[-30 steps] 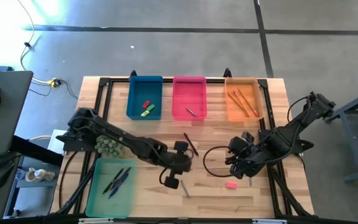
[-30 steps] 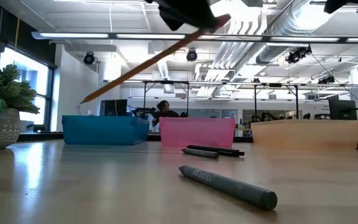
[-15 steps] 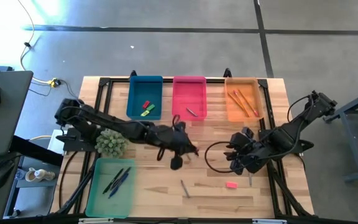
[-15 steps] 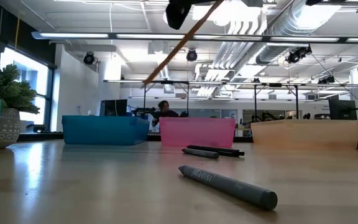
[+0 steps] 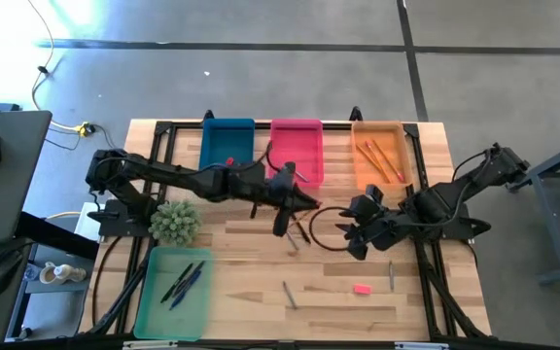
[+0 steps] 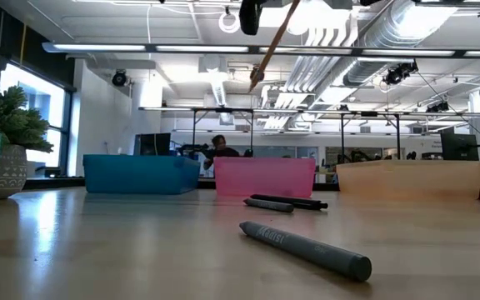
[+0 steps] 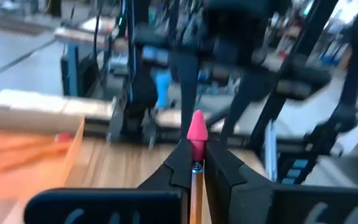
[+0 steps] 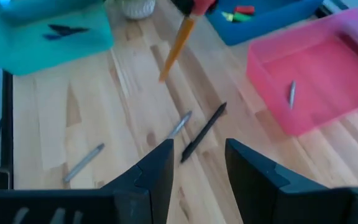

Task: Sort crayons/erasers/pens/pencils in bins
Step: Put the pencil into the transparent orange bin

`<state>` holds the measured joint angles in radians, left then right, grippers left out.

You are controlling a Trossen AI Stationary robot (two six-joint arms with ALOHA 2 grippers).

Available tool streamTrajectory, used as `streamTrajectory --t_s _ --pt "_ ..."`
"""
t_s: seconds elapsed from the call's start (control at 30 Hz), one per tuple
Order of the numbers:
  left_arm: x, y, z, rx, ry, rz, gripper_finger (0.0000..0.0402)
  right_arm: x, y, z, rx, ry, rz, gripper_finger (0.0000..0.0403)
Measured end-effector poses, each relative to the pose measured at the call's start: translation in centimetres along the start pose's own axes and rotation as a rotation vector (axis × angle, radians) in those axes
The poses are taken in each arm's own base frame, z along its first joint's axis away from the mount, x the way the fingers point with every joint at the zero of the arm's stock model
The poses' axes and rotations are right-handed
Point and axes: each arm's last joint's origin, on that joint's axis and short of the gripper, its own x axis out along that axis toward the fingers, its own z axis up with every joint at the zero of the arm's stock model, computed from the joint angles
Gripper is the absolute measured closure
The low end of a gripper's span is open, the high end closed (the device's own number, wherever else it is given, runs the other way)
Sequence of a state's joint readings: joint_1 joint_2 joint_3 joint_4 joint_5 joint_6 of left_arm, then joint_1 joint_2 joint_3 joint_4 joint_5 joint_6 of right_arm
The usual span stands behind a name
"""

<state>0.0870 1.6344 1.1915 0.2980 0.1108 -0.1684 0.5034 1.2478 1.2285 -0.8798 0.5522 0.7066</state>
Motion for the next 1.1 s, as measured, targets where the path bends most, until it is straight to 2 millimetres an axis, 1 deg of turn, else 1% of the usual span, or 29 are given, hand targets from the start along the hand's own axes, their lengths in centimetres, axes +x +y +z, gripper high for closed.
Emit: streamTrajectory --t_s 0.2,0.37,0.5,0.6,0.7,0.8,0.97,1.1 --pt "-0.5 2.2 2.0 -0.064 -0.149 -0.077 0.0397 0.5 -0.4 1.4 0.023 -0.093 -0.021 0.0266" --pt "-1.1 3.7 3.0 -0.100 -0.215 -0.135 0.0397 0.9 -0.7 2.7 0.047 -0.171 -0.008 0.0266" --pt "-1.4 4.0 3.7 -0.088 -0.274 -0.198 0.0397 1.2 -1.2 3.7 0.082 -0.236 -0.041 0.0266" --pt "-1.5 4.0 4.0 -0.077 -0.302 -0.204 0.0397 1.5 -1.8 4.3 0.116 -0.269 -0.070 0.0266" --pt "-1.6 4.0 4.2 -0.071 -0.325 -0.207 0.0397 1.6 -2.1 5.1 0.128 -0.302 -0.048 0.0266" --pt "-1.7 4.0 4.4 -0.056 -0.342 -0.209 0.0397 1.7 -2.3 5.8 0.103 -0.329 -0.011 0.0266" --pt "-1.8 4.3 4.4 -0.033 -0.345 -0.202 0.0397 1.9 -2.7 6.3 0.098 -0.340 0.007 0.0266" --pt "-2.0 5.0 4.5 -0.025 -0.347 -0.201 0.0397 2.1 -3.0 6.4 0.106 -0.342 -0.007 0.0266"
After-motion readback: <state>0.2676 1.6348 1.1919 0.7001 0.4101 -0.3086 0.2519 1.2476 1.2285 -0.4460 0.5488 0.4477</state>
